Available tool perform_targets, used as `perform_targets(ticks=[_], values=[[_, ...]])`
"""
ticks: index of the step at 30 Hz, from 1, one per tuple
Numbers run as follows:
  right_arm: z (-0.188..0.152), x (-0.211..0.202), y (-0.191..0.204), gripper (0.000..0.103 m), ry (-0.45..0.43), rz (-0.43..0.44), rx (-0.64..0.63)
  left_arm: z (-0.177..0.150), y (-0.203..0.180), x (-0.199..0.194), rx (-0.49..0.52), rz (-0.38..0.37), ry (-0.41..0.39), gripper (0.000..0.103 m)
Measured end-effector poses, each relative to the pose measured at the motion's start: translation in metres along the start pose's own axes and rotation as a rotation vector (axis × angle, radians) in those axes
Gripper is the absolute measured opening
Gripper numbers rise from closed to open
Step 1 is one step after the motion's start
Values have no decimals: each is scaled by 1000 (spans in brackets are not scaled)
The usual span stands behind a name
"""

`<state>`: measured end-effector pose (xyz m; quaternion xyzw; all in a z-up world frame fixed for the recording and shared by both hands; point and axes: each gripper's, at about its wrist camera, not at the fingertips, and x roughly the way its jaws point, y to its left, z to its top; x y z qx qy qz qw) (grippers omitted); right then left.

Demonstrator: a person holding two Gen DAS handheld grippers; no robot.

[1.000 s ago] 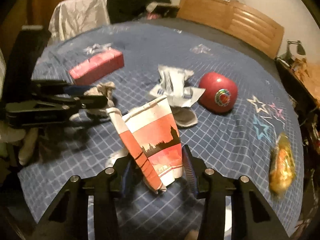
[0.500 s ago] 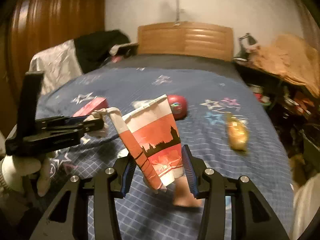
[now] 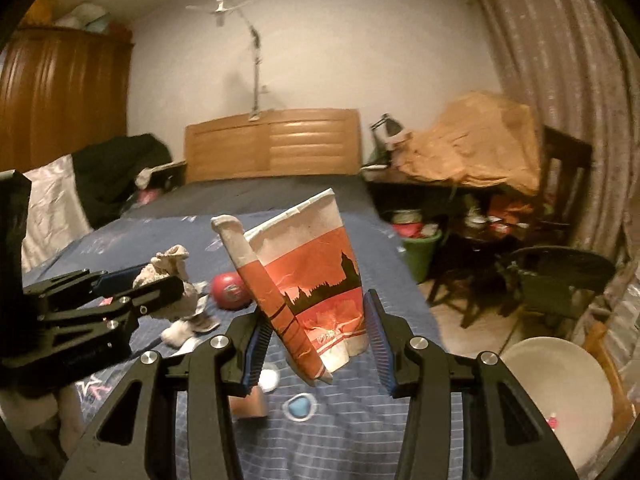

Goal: Collect trash
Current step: 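Carry the cup and cloth to the white bucket and open both tools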

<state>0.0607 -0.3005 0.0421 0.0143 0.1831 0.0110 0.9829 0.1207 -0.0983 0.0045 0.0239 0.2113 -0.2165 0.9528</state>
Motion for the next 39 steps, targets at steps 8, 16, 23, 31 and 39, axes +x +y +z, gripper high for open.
perform_targets(ticks=[8,16,23,31,39], values=[[2,-19,-17,46,-32,-15,15,5,-18,-4,15,19,-16,42],[5,-22,-24,46,-29,-34,23,13,-28,5,31,-6,5,42],[14,-39,-94,46,1,-160,26,34,-73,36,71,-96,26,42],[1,-51,-221,46,104,-292,132,43,-153,84,138,-247,92,42],[-38,-25,-318,46,231,-346,219,20,-218,139,188,-350,210,42]])
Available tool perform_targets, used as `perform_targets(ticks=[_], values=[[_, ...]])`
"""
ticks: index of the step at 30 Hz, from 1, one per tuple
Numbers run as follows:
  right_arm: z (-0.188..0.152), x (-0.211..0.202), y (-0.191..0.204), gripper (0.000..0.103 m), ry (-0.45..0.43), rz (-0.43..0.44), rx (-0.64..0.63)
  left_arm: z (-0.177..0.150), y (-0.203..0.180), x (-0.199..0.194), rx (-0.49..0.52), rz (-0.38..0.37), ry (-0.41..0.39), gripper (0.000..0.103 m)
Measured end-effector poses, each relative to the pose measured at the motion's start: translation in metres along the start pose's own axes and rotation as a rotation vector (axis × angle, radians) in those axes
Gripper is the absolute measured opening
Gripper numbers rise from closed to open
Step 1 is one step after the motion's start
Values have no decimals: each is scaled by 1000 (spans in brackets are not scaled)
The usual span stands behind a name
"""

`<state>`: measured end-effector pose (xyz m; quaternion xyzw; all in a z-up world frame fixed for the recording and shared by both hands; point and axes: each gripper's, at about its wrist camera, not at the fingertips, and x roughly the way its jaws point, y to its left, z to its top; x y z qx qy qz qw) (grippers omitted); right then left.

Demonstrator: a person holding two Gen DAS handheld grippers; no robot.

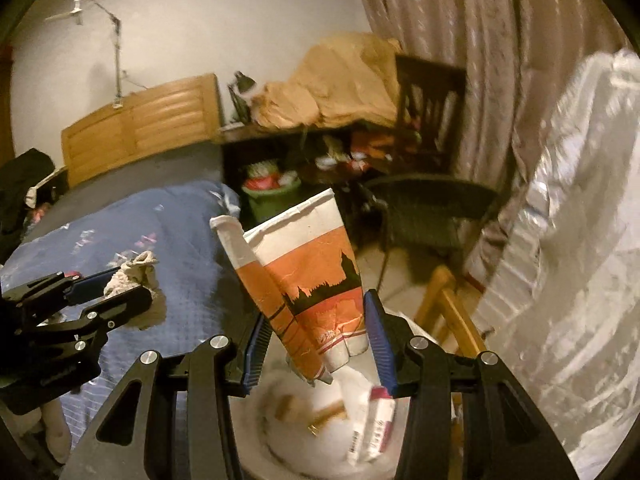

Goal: Collect trash
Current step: 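Carry the cup and cloth to the white bucket and open both tools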

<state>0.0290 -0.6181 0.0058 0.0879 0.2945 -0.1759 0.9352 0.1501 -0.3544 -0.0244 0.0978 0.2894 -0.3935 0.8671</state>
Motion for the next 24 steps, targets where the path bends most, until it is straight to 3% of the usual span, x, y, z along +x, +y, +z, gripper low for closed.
perform_targets(ticks=[11,24], values=[[-33,61,-41,47,115,-15,59,-19,-20,69,28,-36,108,42],[-38,62,-29,47,121,-13,60,-20,-25,78,31,-39,116,45]])
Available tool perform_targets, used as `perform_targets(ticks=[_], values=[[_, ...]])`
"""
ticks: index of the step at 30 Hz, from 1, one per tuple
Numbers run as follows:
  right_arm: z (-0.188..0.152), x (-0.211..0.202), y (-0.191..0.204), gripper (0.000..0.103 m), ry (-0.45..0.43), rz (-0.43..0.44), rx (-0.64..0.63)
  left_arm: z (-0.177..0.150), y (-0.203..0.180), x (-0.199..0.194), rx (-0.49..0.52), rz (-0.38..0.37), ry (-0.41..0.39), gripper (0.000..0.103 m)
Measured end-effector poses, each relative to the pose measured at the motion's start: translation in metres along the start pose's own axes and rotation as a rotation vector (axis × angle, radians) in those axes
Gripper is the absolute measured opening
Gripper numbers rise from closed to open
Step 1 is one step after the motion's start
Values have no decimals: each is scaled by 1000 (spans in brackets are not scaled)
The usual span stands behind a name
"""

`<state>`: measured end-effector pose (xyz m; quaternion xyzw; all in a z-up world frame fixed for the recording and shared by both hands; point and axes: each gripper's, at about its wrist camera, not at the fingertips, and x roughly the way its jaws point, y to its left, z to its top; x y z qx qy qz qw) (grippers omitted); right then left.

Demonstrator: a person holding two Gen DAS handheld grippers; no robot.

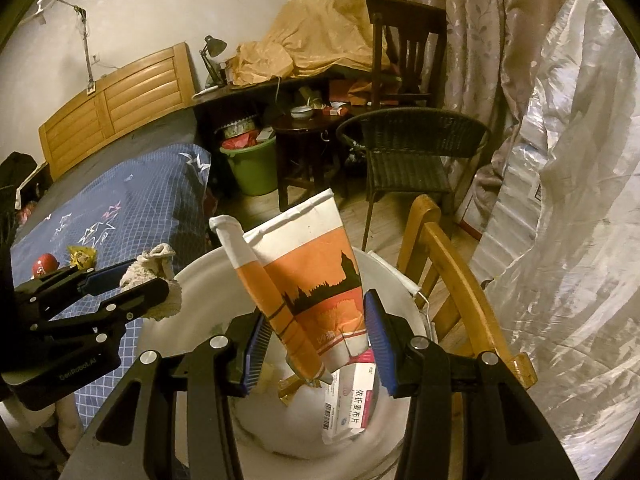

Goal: Collect trash
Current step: 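Carry the cup and cloth to the white bucket and open both tools, then move both open tools back over the bed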

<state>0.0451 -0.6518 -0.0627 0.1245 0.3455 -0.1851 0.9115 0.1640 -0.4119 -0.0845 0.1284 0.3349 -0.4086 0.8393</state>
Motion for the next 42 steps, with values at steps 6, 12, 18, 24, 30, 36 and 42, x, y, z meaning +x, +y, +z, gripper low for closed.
perform_targets(ticks=[6,12,18,24,30,36,42], values=[[0,-3,5,57,-15,6,12,1,4,-2,-17,16,-11,73],[0,-7,5,57,-30,11,15,1,11,-8,-32,25,-20,73],[-2,-30,16,57,-89,56,19,-4,15,-26,-27,22,-31,73],[-15,-68,61,68,-175,180,-28,-30,41,-74,-29,48,-57,73],[-28,-85,132,78,-171,325,-146,-73,96,-129,-84,144,-62,75],[-44,-87,198,79,-133,442,-213,-124,181,-190,-223,305,-76,76],[-72,-89,246,79,-83,514,-266,-183,264,-217,-411,426,-17,76]])
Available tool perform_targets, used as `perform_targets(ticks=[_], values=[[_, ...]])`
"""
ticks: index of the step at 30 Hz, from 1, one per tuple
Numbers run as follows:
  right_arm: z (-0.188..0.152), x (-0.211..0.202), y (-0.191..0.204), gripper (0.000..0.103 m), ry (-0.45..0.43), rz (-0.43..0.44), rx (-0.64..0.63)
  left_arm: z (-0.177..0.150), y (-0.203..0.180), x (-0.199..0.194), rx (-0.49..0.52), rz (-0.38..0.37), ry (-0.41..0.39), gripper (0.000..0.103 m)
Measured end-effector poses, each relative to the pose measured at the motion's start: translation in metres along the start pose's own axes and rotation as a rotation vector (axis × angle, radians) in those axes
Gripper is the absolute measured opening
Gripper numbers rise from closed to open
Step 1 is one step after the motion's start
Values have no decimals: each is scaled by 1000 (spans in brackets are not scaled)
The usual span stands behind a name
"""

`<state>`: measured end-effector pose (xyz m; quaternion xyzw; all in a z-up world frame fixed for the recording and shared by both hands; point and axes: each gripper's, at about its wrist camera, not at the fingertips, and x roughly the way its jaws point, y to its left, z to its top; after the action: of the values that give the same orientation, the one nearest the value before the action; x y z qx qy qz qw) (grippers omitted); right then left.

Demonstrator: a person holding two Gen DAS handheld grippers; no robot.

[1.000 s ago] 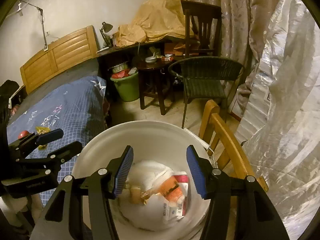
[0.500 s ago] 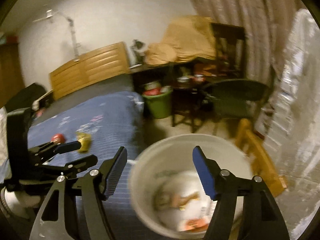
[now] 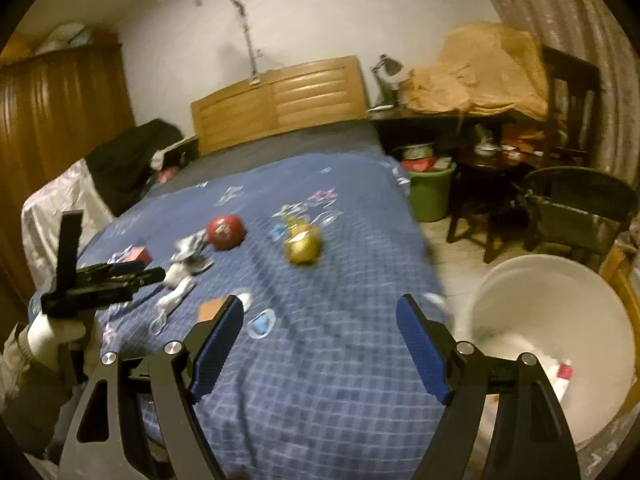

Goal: Collect trash
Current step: 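Move both open tools back over the bed, then grasp the white towel roll with the left tool while the right tool grasps the orange sponge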

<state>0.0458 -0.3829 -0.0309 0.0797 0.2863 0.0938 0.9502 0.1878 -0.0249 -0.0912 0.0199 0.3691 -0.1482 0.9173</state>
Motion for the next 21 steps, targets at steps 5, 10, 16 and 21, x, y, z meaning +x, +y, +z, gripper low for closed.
perform_targets(ticks=[5,10,16,21], values=[[-12,16,22,79,46,23,-7,-13,31,23,-56,-15,89,76],[-14,28,31,79,78,39,-25,-10,28,49,-82,-53,139,66],[-15,46,41,69,132,79,-57,-12,26,80,-78,-19,198,26],[-14,82,65,67,183,117,-101,-24,33,57,-56,-4,176,26]])
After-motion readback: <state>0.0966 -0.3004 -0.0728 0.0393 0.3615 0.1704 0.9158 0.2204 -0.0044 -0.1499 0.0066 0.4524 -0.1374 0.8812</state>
